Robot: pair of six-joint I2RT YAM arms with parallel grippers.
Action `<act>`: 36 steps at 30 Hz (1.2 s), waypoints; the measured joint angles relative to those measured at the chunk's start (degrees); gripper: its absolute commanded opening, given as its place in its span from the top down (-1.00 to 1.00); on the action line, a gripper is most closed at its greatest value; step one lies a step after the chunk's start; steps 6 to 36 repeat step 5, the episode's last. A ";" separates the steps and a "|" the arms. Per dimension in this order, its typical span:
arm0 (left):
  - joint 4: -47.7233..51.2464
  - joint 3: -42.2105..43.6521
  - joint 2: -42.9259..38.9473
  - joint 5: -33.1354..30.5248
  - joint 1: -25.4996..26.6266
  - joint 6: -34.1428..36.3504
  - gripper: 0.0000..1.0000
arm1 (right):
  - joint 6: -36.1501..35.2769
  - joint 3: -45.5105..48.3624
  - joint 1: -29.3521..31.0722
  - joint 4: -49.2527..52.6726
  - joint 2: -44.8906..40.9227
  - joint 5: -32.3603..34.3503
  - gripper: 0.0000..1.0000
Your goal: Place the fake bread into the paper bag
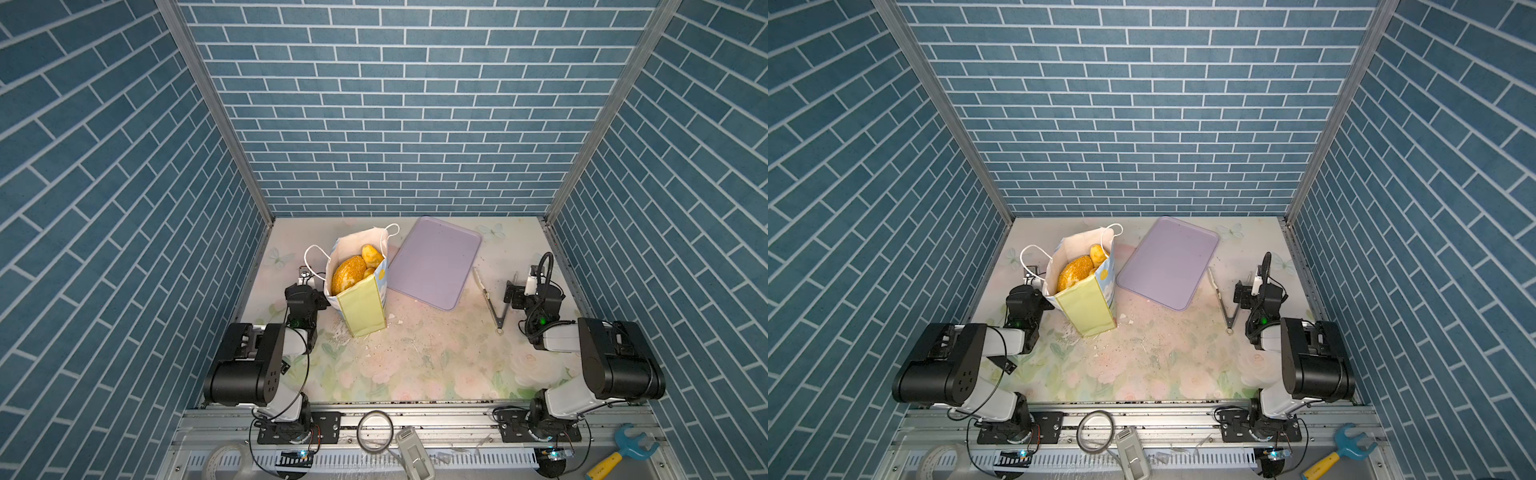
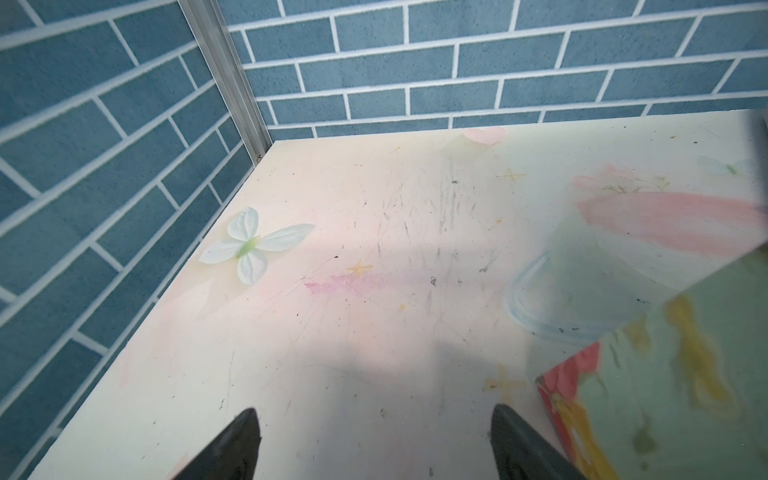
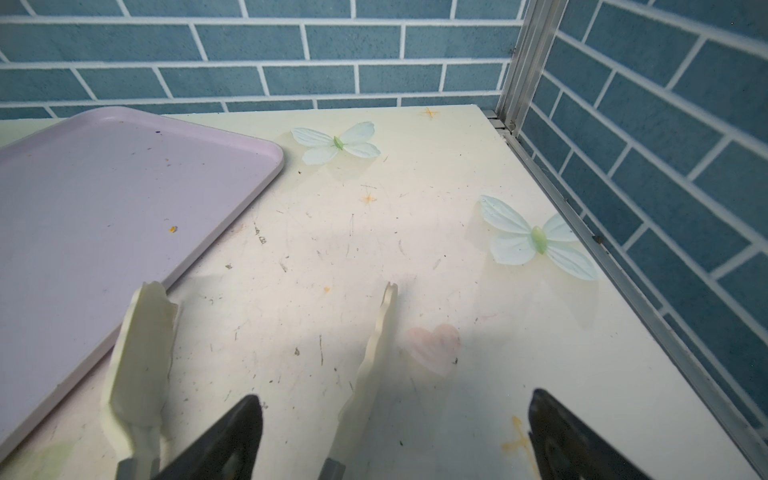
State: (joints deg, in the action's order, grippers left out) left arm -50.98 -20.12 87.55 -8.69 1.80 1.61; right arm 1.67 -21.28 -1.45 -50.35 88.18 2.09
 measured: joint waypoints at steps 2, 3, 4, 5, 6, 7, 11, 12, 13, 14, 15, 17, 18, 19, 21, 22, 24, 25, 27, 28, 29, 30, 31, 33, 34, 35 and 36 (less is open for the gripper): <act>-0.02 0.00 0.00 -0.15 0.00 0.13 -0.78 | 0.00 -0.09 0.00 0.24 0.00 0.00 -0.98; -0.02 0.00 0.00 -0.22 0.00 0.17 -0.77 | 0.00 -0.11 0.00 0.28 0.00 0.00 -0.98; -0.02 0.00 0.00 -0.26 0.00 0.20 -0.78 | 0.00 -0.11 0.00 0.28 0.00 -0.02 -0.98; -0.02 0.00 0.00 -0.31 0.00 0.22 -0.78 | 0.00 -0.11 0.00 0.31 0.00 -0.04 -0.98; -0.02 0.00 0.00 -0.31 0.00 0.22 -0.78 | 0.00 -0.11 0.00 0.31 0.00 -0.04 -0.98; -0.02 0.00 0.00 -0.31 0.00 0.22 -0.78 | 0.00 -0.11 0.00 0.31 0.00 -0.04 -0.98; -0.02 0.00 0.00 -0.31 0.00 0.22 -0.78 | 0.00 -0.11 0.00 0.31 0.00 -0.04 -0.98; -0.02 0.00 0.00 -0.31 0.00 0.22 -0.78 | 0.00 -0.11 0.00 0.31 0.00 -0.04 -0.98; -0.02 0.00 0.00 -0.31 0.00 0.22 -0.78 | 0.00 -0.11 0.00 0.31 0.00 -0.04 -0.98; -0.02 0.00 0.00 -0.31 0.00 0.22 -0.78 | 0.00 -0.11 0.00 0.31 0.00 -0.04 -0.98; -0.02 0.00 0.00 -0.31 0.00 0.22 -0.78 | 0.00 -0.11 0.00 0.31 0.00 -0.04 -0.98; -0.02 0.00 0.00 -0.31 0.00 0.22 -0.78 | 0.00 -0.11 0.00 0.31 0.00 -0.04 -0.98; -0.02 0.00 0.00 -0.31 0.00 0.22 -0.78 | 0.00 -0.11 0.00 0.31 0.00 -0.04 -0.98; -0.02 0.00 0.00 -0.31 0.00 0.22 -0.78 | 0.00 -0.11 0.00 0.31 0.00 -0.04 -0.98; -0.02 0.00 0.00 -0.31 0.00 0.22 -0.78 | 0.00 -0.11 0.00 0.31 0.00 -0.04 -0.98; -0.02 0.00 0.00 -0.31 0.00 0.22 -0.78 | 0.00 -0.11 0.00 0.31 0.00 -0.04 -0.98; -0.02 0.00 0.00 -0.31 0.00 0.22 -0.78 | 0.00 -0.11 0.00 0.31 0.00 -0.04 -0.98; -0.02 0.00 0.00 -0.31 0.00 0.22 -0.78 | 0.00 -0.11 0.00 0.31 0.00 -0.04 -0.98; -0.02 0.00 0.00 -0.31 0.00 0.22 -0.78 | 0.00 -0.11 0.00 0.31 0.00 -0.04 -0.98; -0.02 0.00 0.00 -0.31 0.00 0.22 -0.78 | 0.00 -0.11 0.00 0.31 0.00 -0.04 -0.98; -0.02 0.00 0.00 -0.31 0.00 0.22 -0.78 | 0.00 -0.11 0.00 0.31 0.00 -0.04 -0.98; -0.02 0.00 0.00 -0.31 0.00 0.22 -0.78 | 0.00 -0.11 0.00 0.31 0.00 -0.04 -0.98; -0.02 0.00 0.00 -0.31 0.00 0.22 -0.78 | 0.00 -0.11 0.00 0.31 0.00 -0.04 -0.98; -0.02 0.00 0.00 -0.31 0.00 0.22 -0.78 | 0.00 -0.11 0.00 0.31 0.00 -0.04 -0.98; -0.02 0.00 0.00 -0.31 0.00 0.22 -0.78 | 0.00 -0.11 0.00 0.31 0.00 -0.04 -0.98; -0.02 0.00 0.00 -0.31 0.00 0.22 -0.78 | 0.00 -0.11 0.00 0.31 0.00 -0.04 -0.98; -0.02 0.00 0.00 -0.31 0.00 0.22 -0.78 | 0.00 -0.11 0.00 0.31 0.00 -0.04 -0.98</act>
